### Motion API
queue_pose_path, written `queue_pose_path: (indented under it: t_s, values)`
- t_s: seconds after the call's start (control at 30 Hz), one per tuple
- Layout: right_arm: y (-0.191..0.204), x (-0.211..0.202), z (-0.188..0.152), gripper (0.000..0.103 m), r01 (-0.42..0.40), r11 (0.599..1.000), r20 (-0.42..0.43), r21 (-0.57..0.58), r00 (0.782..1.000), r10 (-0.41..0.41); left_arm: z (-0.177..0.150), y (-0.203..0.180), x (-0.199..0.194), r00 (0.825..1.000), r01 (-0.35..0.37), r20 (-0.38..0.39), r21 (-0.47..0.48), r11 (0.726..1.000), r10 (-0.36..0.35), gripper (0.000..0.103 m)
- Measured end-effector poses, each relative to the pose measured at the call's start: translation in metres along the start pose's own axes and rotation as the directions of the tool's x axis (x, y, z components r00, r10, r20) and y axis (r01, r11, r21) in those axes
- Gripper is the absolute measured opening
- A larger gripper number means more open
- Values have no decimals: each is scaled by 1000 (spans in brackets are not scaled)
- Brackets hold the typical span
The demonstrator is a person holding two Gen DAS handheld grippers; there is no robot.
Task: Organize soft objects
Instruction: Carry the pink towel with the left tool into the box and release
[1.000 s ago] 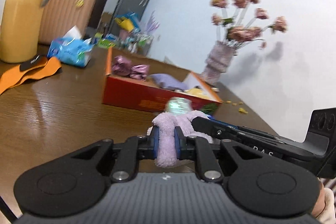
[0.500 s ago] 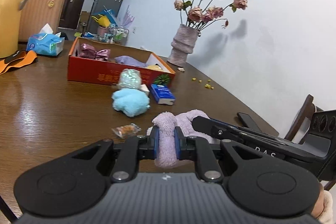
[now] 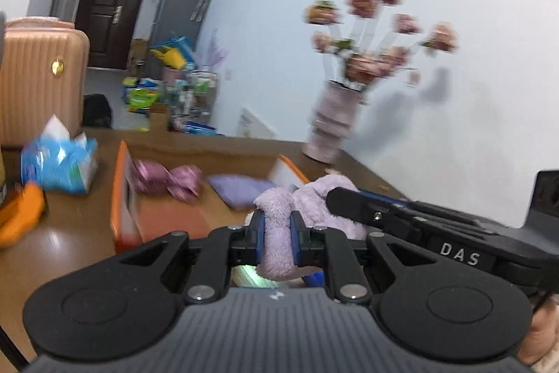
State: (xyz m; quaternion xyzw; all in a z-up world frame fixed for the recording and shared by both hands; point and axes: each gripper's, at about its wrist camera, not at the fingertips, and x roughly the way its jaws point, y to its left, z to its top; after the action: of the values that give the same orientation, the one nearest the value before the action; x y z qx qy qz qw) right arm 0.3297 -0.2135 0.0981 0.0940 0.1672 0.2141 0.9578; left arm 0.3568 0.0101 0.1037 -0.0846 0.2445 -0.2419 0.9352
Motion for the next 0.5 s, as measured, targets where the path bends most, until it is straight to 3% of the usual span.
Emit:
queue_pose_path:
  t_s: [0.13, 0.23, 0.3, 0.33, 0.4, 0.43, 0.5]
  values:
    - [-15, 110, 37, 18, 36, 999, -96, -20, 995, -38, 50, 53, 80, 993, -86, -84, -33, 996, 83, 15]
    - [-29, 188, 42, 18, 68, 997, -196, -22, 978, -71, 60, 93, 138, 976, -148, -170, -49, 988, 138, 15]
    - [-41, 236, 36, 18, 98, 995, -280, -8, 955, -96, 56, 114, 169, 956, -197, -230, -48, 979, 181, 16]
    - [-48, 255, 30, 18, 112, 994, -320, 3, 942, -105, 52, 122, 182, 945, -213, -265, -55, 976, 191, 17]
    - [-60, 288, 15, 18, 146, 989, -448, 39, 887, -113, 41, 131, 198, 917, -235, -338, -33, 971, 211, 17]
    - [-64, 296, 8, 18, 142, 988, -497, 60, 863, -94, 37, 132, 198, 912, -241, -346, -16, 970, 220, 18]
    - [-72, 304, -3, 20, 143, 983, -568, 116, 822, -53, 33, 133, 195, 918, -219, -335, 14, 976, 211, 24]
